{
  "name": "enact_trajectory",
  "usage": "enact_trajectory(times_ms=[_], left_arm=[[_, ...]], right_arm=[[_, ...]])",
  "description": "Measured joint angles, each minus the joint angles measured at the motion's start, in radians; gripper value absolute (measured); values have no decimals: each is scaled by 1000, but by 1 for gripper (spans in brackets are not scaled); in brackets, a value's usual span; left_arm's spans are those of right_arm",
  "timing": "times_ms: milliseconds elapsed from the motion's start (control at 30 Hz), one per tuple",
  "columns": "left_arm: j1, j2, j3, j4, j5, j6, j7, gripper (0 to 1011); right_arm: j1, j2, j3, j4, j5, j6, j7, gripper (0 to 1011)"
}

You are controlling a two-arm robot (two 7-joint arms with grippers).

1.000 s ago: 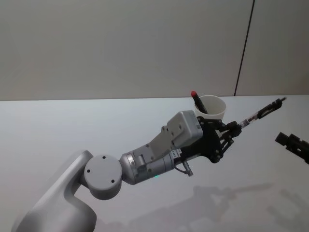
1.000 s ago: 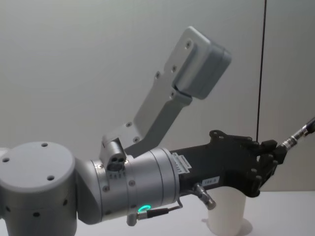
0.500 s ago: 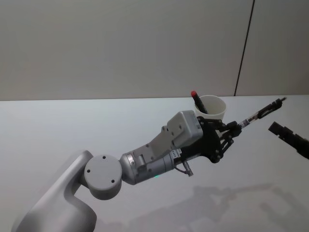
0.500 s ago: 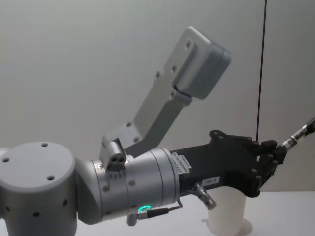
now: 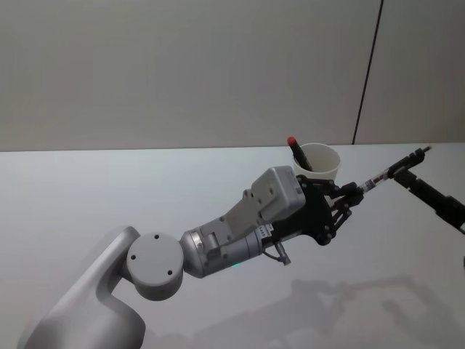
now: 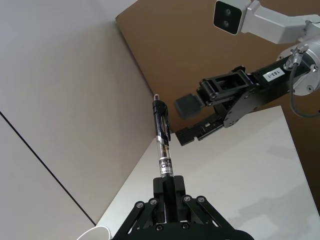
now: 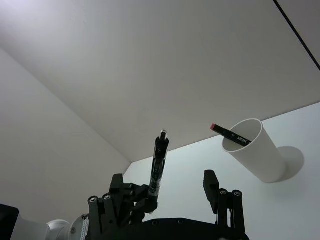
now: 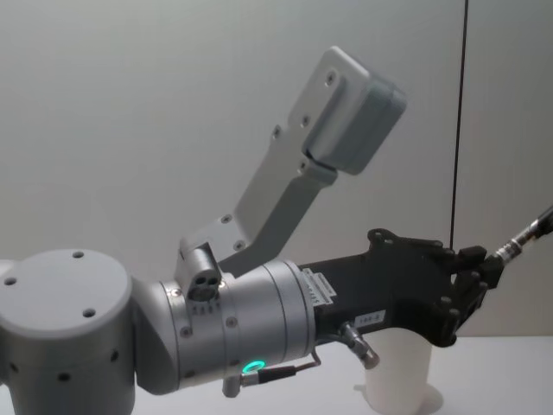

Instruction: Place the pen into the pen holder.

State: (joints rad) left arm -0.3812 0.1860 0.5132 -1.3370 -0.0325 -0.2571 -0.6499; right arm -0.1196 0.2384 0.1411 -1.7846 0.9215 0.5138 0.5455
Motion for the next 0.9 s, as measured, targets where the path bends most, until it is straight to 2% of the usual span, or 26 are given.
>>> enact_trajectory(times_ms=[900], left_arm=[[0,0,0,0,0,0,0,131]], right_arm=[[28,-21,-57,26,65,-68,-86,1001]])
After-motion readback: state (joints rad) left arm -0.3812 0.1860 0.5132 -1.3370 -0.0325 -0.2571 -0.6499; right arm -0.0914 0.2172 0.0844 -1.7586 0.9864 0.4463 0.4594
